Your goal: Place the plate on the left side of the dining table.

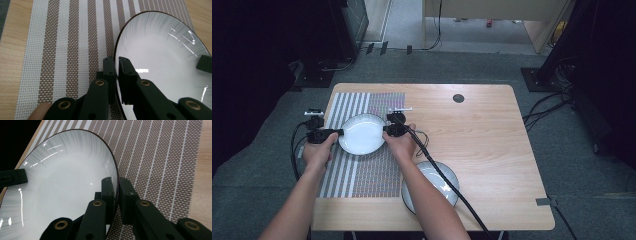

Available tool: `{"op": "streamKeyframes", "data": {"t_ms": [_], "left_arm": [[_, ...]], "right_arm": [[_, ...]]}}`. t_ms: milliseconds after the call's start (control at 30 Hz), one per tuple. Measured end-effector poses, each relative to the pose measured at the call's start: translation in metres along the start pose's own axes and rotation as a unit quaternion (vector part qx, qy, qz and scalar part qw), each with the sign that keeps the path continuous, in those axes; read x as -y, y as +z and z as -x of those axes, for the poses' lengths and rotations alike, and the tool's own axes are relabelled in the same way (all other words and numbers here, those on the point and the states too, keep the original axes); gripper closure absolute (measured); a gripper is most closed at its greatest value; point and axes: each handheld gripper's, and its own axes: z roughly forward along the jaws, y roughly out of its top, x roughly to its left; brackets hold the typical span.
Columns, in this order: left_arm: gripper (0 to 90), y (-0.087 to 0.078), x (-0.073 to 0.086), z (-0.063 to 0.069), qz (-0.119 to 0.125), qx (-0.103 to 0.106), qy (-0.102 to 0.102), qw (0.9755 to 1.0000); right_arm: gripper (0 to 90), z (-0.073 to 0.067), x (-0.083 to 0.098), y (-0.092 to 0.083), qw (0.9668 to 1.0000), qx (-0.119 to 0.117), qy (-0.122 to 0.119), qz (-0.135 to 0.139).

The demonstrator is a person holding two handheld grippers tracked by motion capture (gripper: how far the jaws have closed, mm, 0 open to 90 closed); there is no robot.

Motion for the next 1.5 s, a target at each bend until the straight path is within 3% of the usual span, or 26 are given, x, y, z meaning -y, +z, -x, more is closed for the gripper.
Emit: {"op": "streamKeyframes", "data": {"t_ms": [733,900,1100,1167,1233,1333,1400,1433,1500], "left_arm": [[85.6,0.0,-0.001,-0.001,-0.003,0.004,0.001,1.0],[84.5,0.001,0.0,0.001,-0.002,-0.003,0.013,0.9999],[75.7,-0.001,0.002,-0.002,0.01,0.013,0.005,0.9999],[69.6,-0.008,0.001,-0.004,0.024,0.033,-0.001,0.9992],[67.3,-0.011,0.001,-0.004,0.031,0.038,-0.002,0.9988],[58.5,-0.022,-0.001,-0.001,0.053,0.06,0.01,0.9968],[56.7,-0.025,-0.001,0.0,0.058,0.065,0.013,0.9961],[48.6,-0.029,-0.001,0.001,0.062,0.066,0.017,0.9958],[45.1,-0.034,0.0,0.003,0.065,0.061,0.025,0.9957]], "right_arm": [[82.0,-0.001,0.003,0.001,1.0,0.002,-0.006,0.003],[79.6,-0.001,0.003,0.002,1.0,-0.002,-0.007,-0.002],[72.0,-0.002,0.006,0.003,0.9995,-0.004,-0.029,0.014],[65.2,-0.001,0.005,0.0,0.999,-0.011,-0.034,0.027],[63.2,-0.001,0.004,-0.001,0.9988,-0.016,-0.035,0.03],[58.4,-0.002,-0.001,-0.009,0.9971,-0.034,-0.05,0.047],[57.5,-0.002,-0.002,-0.012,0.9966,-0.039,-0.053,0.05],[55.0,-0.003,-0.004,-0.02,0.9955,-0.048,-0.061,0.054],[50.5,-0.004,-0.006,-0.026,0.9947,-0.051,-0.072,0.053]]}}
